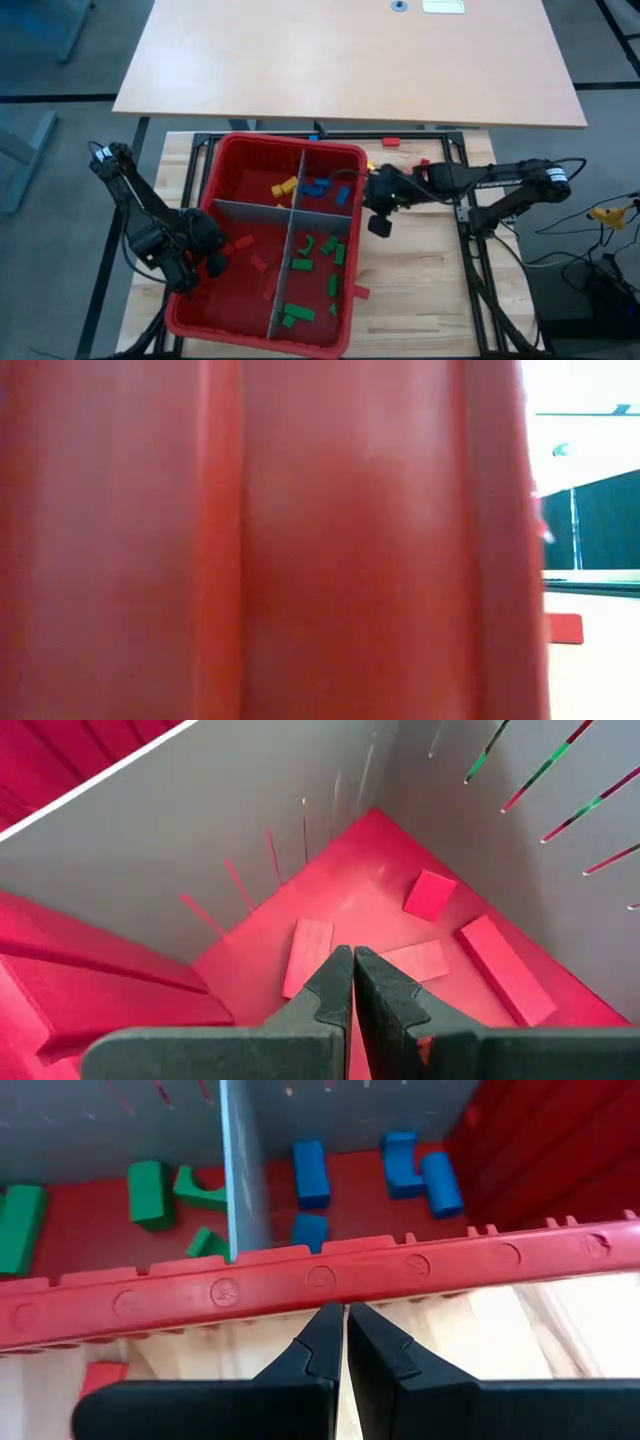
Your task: Sort blocks
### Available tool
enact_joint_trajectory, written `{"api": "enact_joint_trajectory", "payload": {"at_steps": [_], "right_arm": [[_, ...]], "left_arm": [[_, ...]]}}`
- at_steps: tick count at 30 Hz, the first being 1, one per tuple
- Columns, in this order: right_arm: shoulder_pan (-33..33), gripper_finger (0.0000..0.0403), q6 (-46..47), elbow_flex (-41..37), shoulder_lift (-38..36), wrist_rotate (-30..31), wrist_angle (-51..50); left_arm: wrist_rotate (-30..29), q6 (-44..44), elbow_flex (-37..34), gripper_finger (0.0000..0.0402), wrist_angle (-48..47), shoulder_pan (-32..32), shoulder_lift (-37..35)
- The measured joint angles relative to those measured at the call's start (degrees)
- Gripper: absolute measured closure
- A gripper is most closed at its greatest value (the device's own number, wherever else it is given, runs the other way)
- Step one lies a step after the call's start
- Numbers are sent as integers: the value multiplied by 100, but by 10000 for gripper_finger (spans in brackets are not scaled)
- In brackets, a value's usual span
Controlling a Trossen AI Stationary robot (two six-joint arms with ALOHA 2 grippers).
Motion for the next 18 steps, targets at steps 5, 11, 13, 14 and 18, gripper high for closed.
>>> {"api": "enact_joint_trajectory", "payload": {"at_steps": [5, 11, 13, 14, 18], "right_arm": [[-275, 403, -219, 0, 18, -201, 308], [-571, 403, -493, 0, 144, -614, 689], [-681, 403, -588, 0, 236, -804, 850], [-735, 403, -618, 2, 283, -888, 905], [-923, 403, -769, 2, 417, -1124, 1010]], "left_arm": [[101, -103, -1, 401, 24, -1, 7], [124, -180, -6, 401, 46, 2, 4], [122, -186, -7, 401, 52, 2, 4], [110, -186, -9, 401, 60, 2, 4], [94, -190, 43, 401, 59, 2, 9]]}}
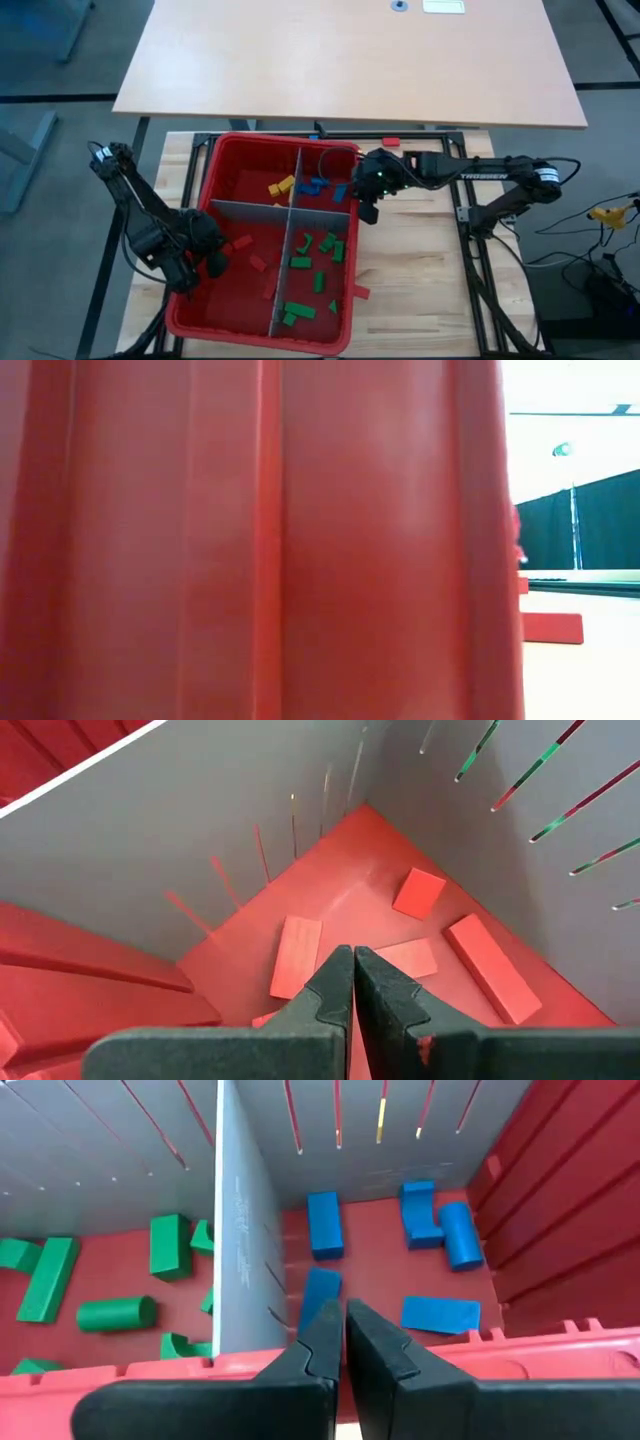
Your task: Sort blocks
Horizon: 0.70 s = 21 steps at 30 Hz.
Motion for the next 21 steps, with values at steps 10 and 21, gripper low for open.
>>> {"api": "enact_joint_trajectory", "payload": {"at_steps": [10, 21], "right_arm": [[-31, 403, -14, 154, -409, 45, -80], [-31, 403, 394, 66, -674, 349, -1138]], "left_arm": [[-122, -237, 55, 401, -223, -2, 15], [-186, -199, 51, 401, -319, 0, 28]]}}
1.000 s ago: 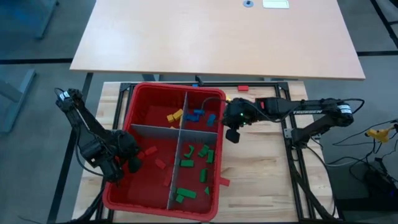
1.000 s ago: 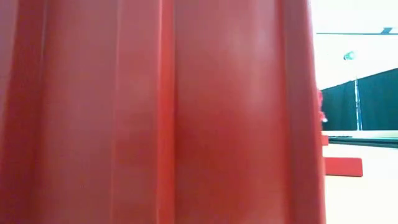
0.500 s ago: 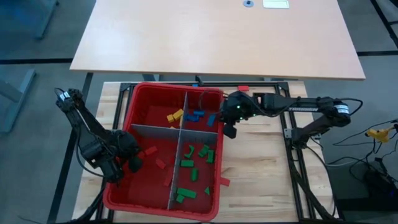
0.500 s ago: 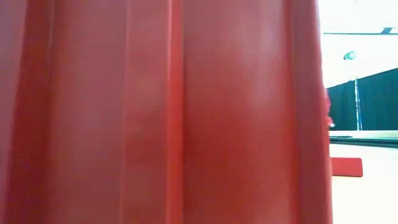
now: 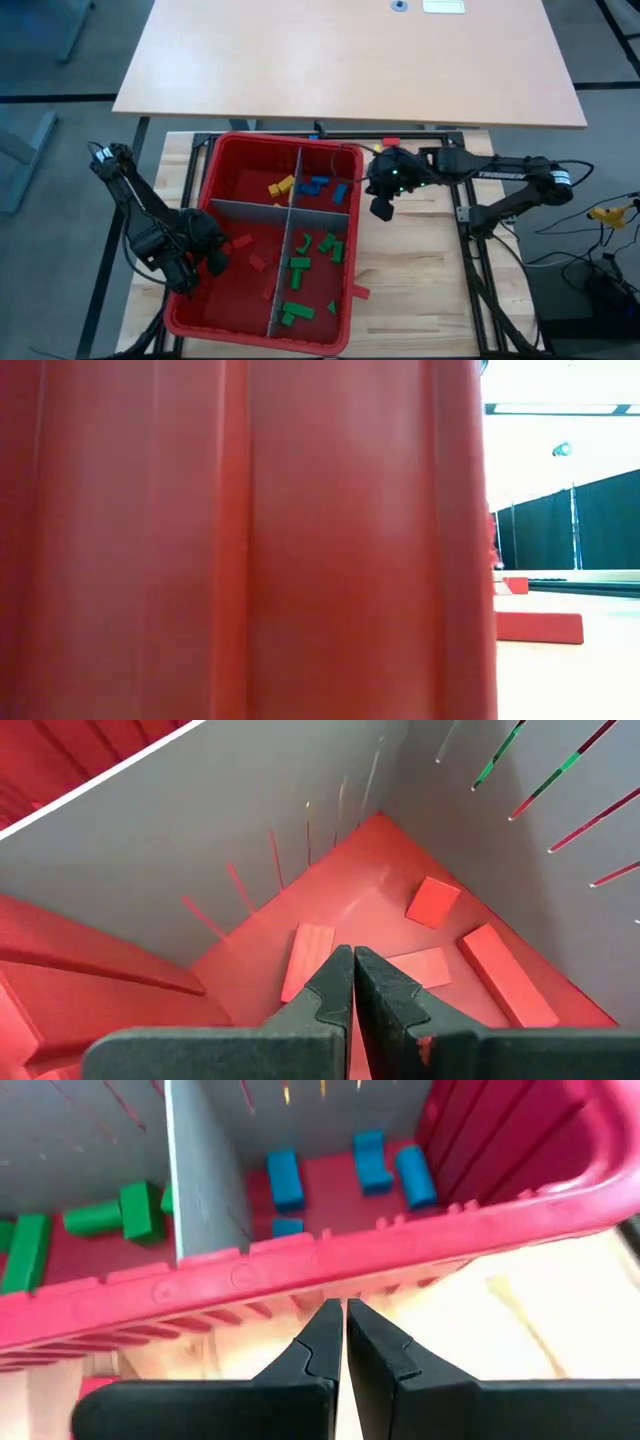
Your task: Sort blocks
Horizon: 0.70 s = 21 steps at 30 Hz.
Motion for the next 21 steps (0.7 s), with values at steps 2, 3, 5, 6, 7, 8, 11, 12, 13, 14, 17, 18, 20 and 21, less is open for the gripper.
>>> {"api": "enact_joint_trajectory", "payload": {"at_steps": [2, 3, 5, 6, 7, 8, 11, 12, 13, 14, 17, 18, 20, 21], "right_arm": [[0, 403, 49, -28, 129, -17, -24], [1, 403, 53, -33, 186, -18, -22], [0, 403, 23, -39, 347, -16, -6], [0, 403, -5, -39, 427, -15, 16], [-2, 403, -35, -39, 512, -13, 23], [0, 403, -60, -34, 597, -14, 30], [-37, 403, -154, -4, 777, -46, 185], [-60, 403, -183, 2, 821, -78, 226], [-96, 403, -211, 2, 854, -125, 289], [-136, 403, -238, 1, 899, -176, 365], [-262, 403, -314, 0, 996, -266, 602], [-304, 403, -328, 0, 1008, -269, 679], [-378, 403, -361, 0, 1024, -291, 830], [-410, 403, -376, 0, 1028, -304, 881]], "left_arm": [[-36, 0, 0, 401, 0, 0, -2], [-45, -12, 0, 401, 0, 0, -2], [-49, -41, 0, 401, 6, 0, -2], [-55, -41, 0, 401, 21, 0, -2], [-55, -38, 0, 401, 40, 0, -2], [-57, -37, 0, 401, 56, 0, -3], [-56, -30, -2, 401, 101, 0, -5], [-53, -30, -2, 401, 115, 0, -6], [-51, -35, 2, 401, 126, 0, -9], [-50, -38, 11, 401, 130, -2, -9], [-69, -4, 39, 401, 155, -4, -9], [-115, 25, 52, 401, 171, -4, -9], [-235, 56, 61, 401, 208, 5, -9], [-247, 56, 61, 401, 201, 4, -9]]}}
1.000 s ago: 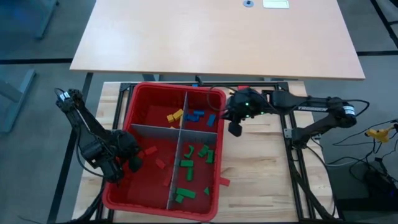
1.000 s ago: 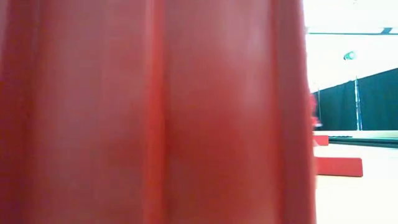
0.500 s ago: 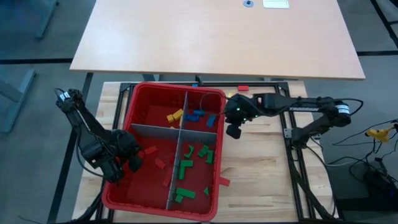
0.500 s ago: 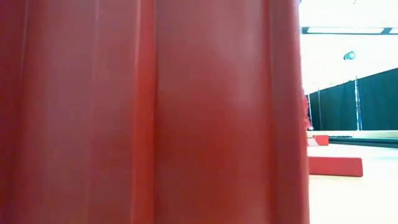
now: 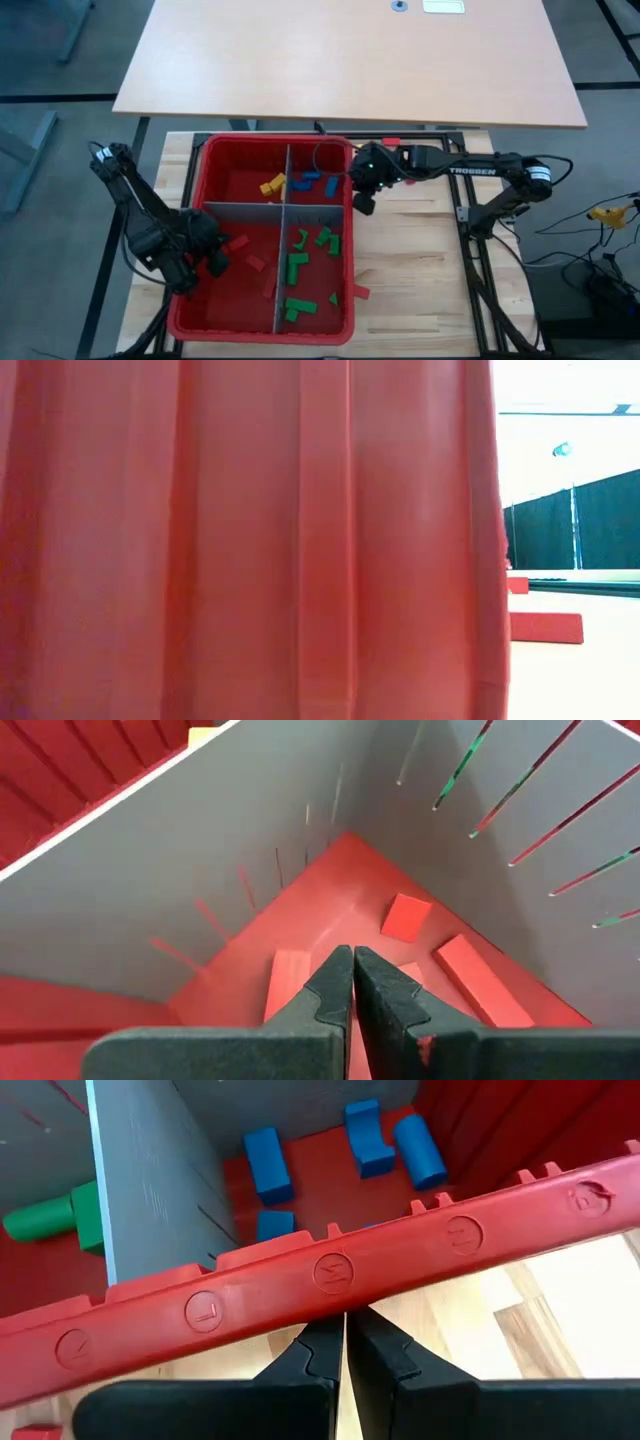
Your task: Sort blocks
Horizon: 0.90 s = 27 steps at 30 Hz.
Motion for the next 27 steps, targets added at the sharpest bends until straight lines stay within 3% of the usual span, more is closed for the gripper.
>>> {"api": "enact_joint_trajectory", "payload": {"at_steps": [5, 9, 17, 22, 27], "right_arm": [[-75, 403, -88, 3, -71, -51, -152], [-74, 403, -20, 11, -308, -14, -918], [160, 403, 526, -176, -1015, 439, -1999], [489, 403, 1045, -776, -1639, 438, -1867], [1034, 403, 1600, -1939, -2164, 430, -912]], "left_arm": [[-159, -17, 0, 401, -11, -4, -65], [-343, 6, -2, 401, -30, -4, -179], [-1266, 389, -2, 401, -48, 0, -509], [-1899, 704, -2, 401, -46, 0, -741], [-2694, 1425, 5, 401, 165, 0, -969]]}}
